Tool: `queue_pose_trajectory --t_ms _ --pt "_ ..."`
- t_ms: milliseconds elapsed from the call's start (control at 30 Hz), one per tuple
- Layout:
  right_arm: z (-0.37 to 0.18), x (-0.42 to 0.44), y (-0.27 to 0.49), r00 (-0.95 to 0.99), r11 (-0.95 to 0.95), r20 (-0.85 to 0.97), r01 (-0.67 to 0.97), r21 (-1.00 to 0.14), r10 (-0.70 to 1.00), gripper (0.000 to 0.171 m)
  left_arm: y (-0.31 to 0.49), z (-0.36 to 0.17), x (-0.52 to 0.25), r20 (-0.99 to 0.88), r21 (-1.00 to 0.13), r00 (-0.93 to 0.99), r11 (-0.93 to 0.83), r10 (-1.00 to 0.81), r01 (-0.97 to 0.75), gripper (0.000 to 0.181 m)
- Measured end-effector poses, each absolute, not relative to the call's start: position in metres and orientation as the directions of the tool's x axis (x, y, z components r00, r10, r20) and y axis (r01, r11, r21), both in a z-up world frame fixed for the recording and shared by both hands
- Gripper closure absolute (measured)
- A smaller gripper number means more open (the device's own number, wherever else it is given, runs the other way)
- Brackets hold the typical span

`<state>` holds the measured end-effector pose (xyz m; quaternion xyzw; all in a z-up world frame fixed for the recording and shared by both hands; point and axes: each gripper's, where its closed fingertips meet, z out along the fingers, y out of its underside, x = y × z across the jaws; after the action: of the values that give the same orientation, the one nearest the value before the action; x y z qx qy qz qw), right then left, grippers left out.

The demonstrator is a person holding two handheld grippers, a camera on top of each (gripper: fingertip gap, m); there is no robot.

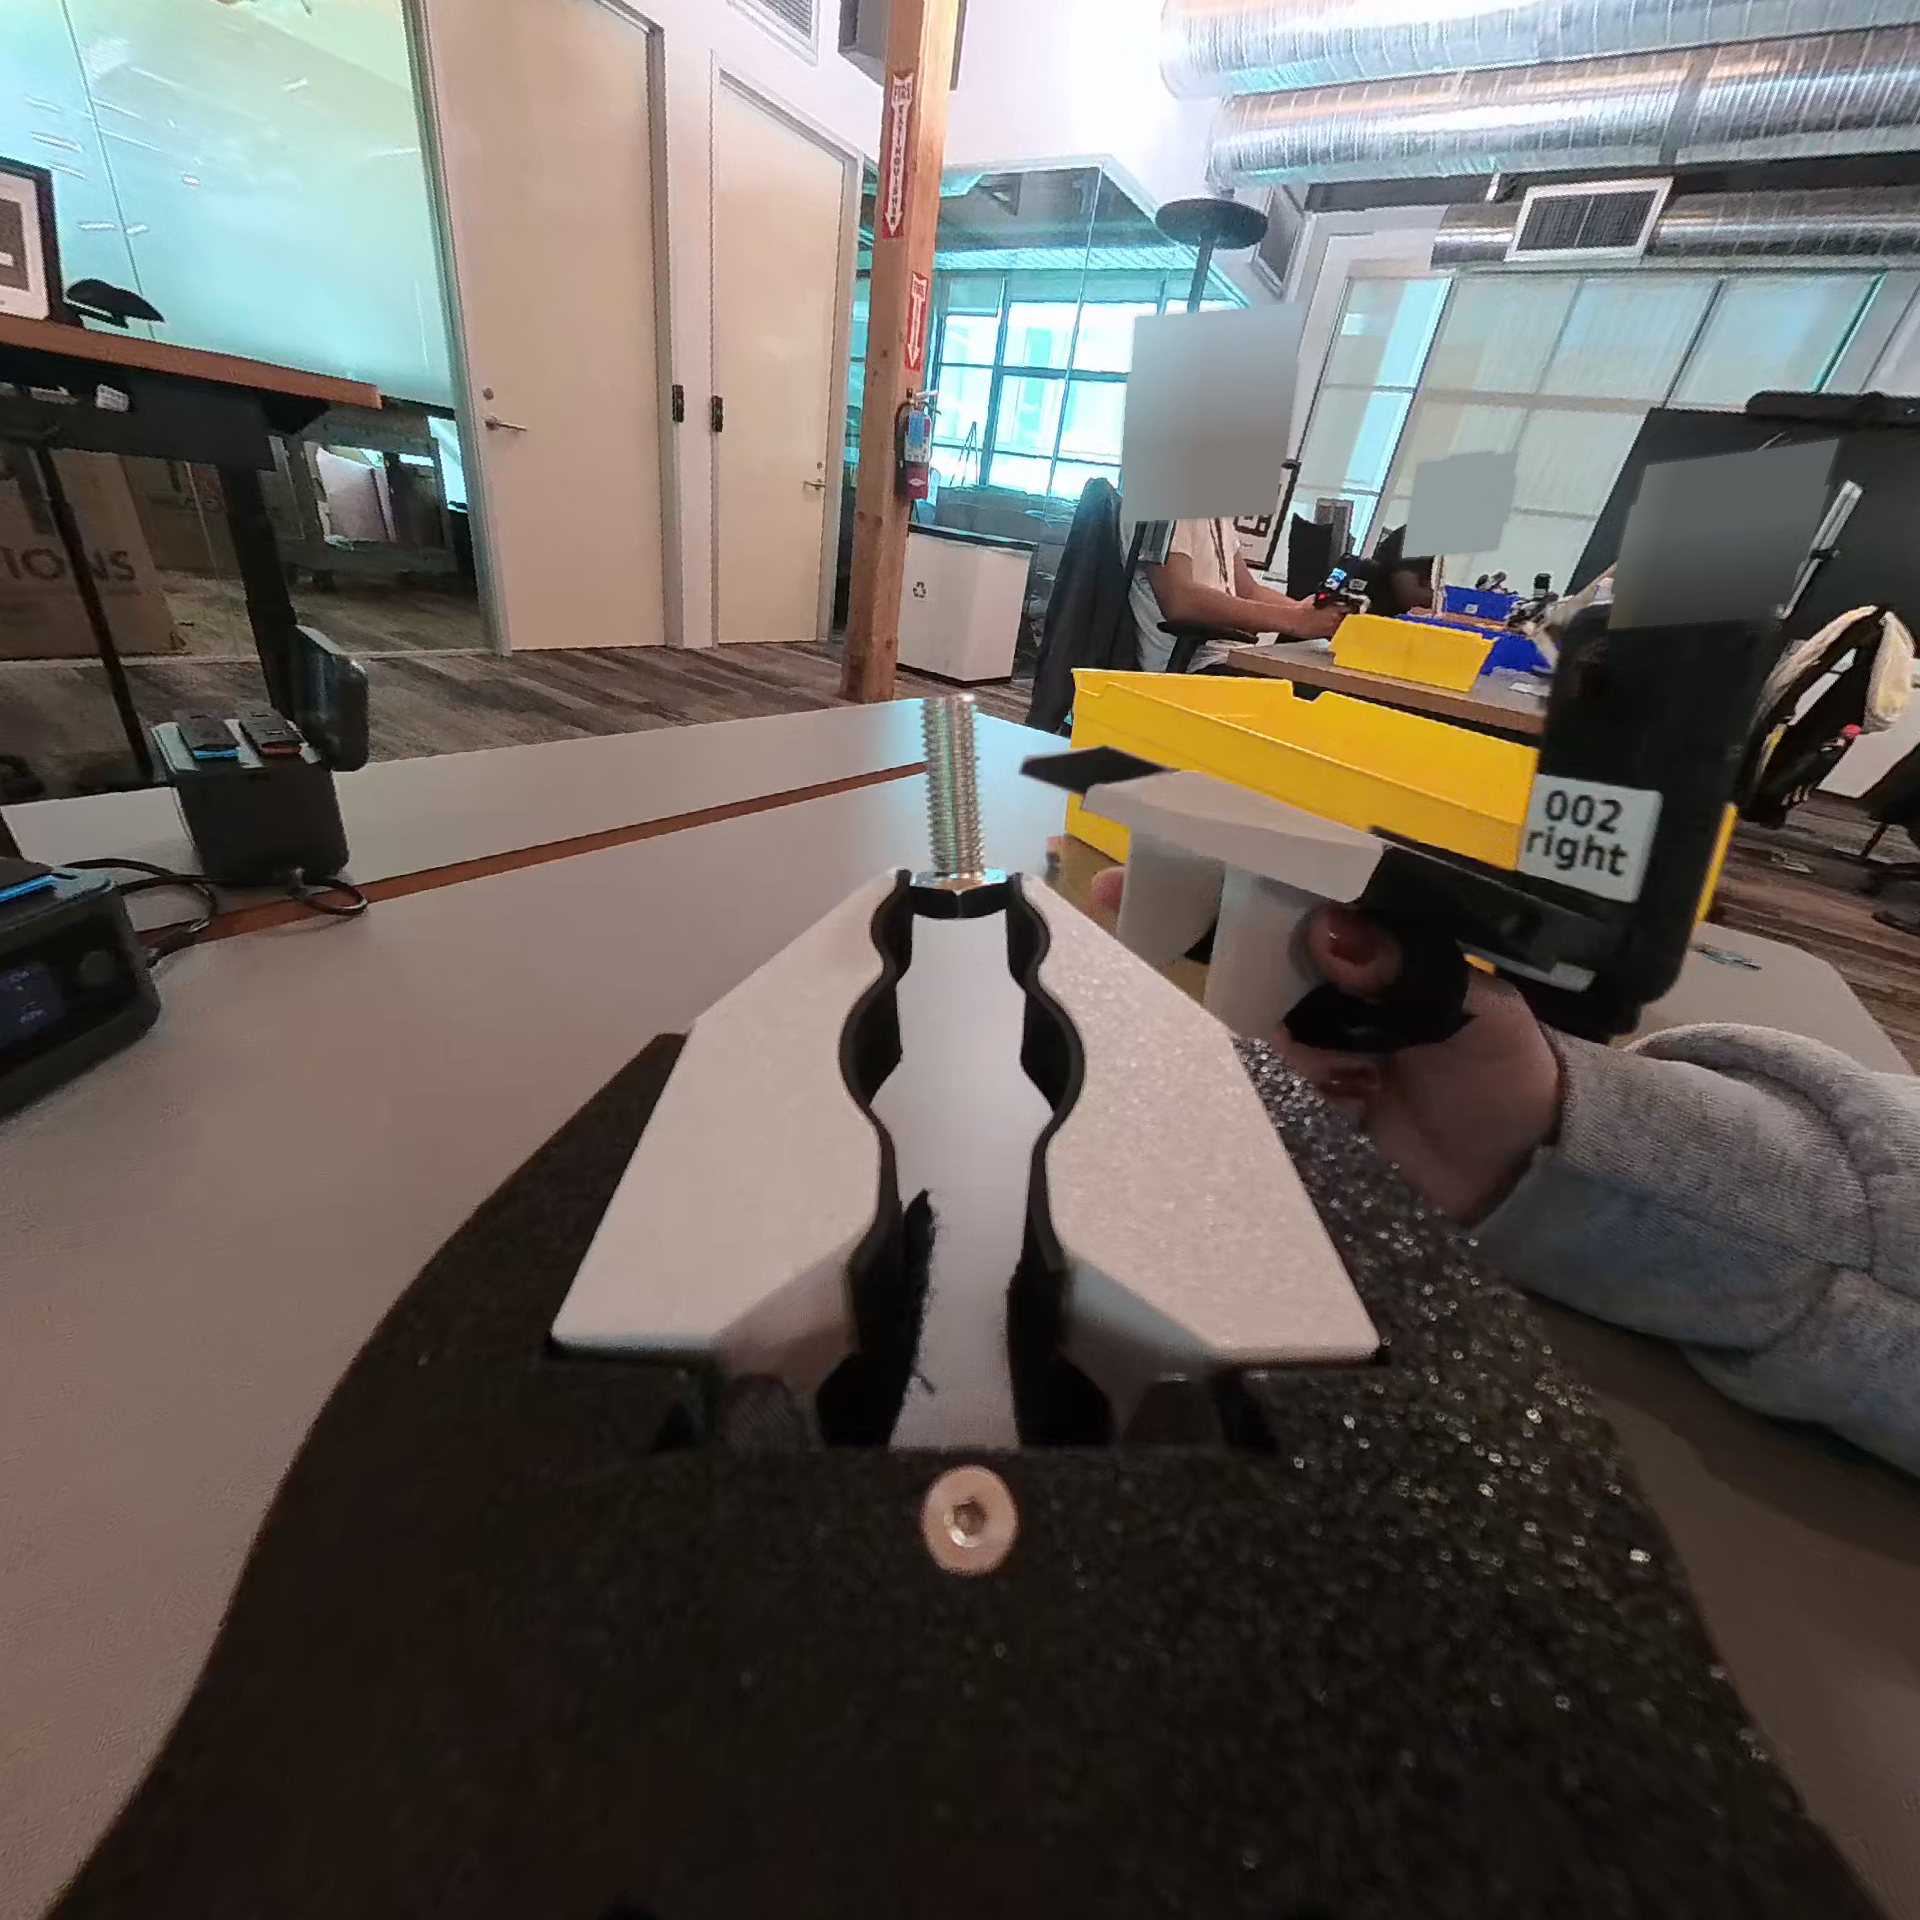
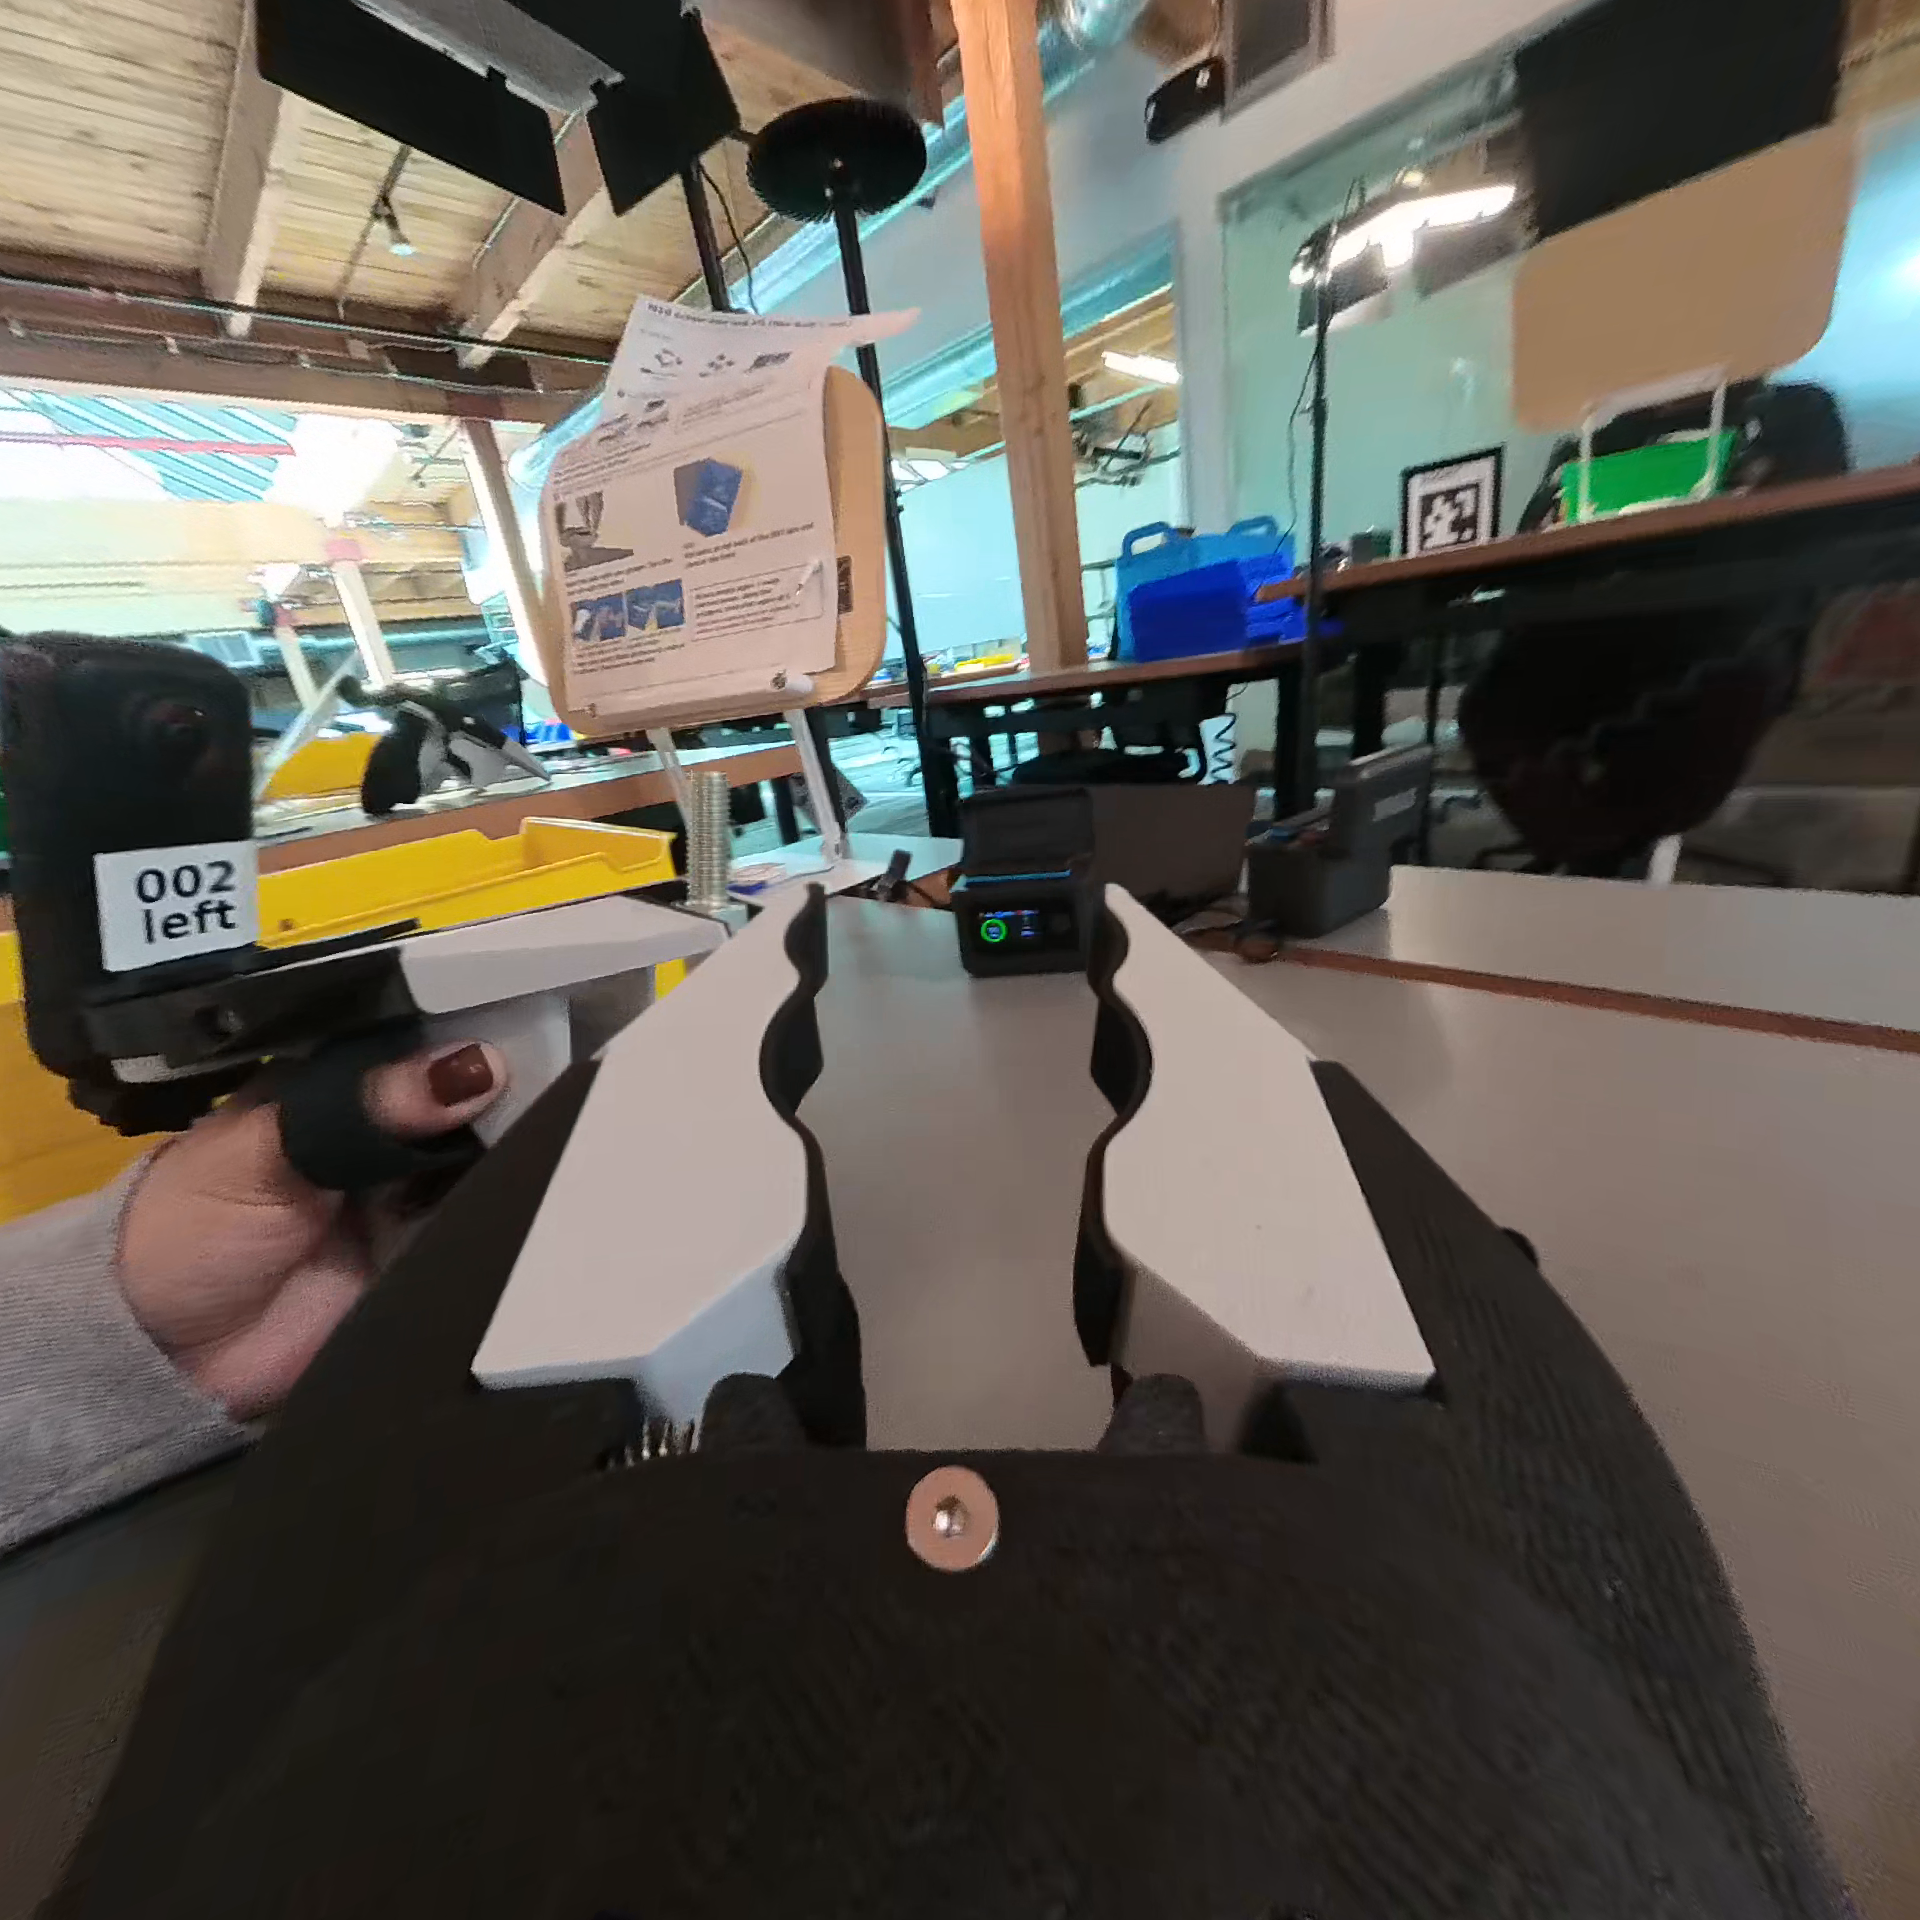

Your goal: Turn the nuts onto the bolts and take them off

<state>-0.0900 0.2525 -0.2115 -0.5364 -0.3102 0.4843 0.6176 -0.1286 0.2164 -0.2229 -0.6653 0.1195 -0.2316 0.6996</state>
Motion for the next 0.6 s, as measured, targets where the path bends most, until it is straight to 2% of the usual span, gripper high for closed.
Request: queue_pose_trajectory --t_ms 367,600 --pt "-0.211 -0.091 0.250 0.462 0.198 0.112 -0.142 -0.970 0.880 0.144 0.216 -0.223 -0.128 0.105 -0.991 0.881 0.024 -0.461 0.131 0.166" --pt "-0.225 -0.053 0.309 0.643 0.370 0.389 0.173 -0.913 0.660 0.154 0.215 -0.223 -0.125 0.096 -0.992 0.877 0.022 -0.471 0.121 0.166"
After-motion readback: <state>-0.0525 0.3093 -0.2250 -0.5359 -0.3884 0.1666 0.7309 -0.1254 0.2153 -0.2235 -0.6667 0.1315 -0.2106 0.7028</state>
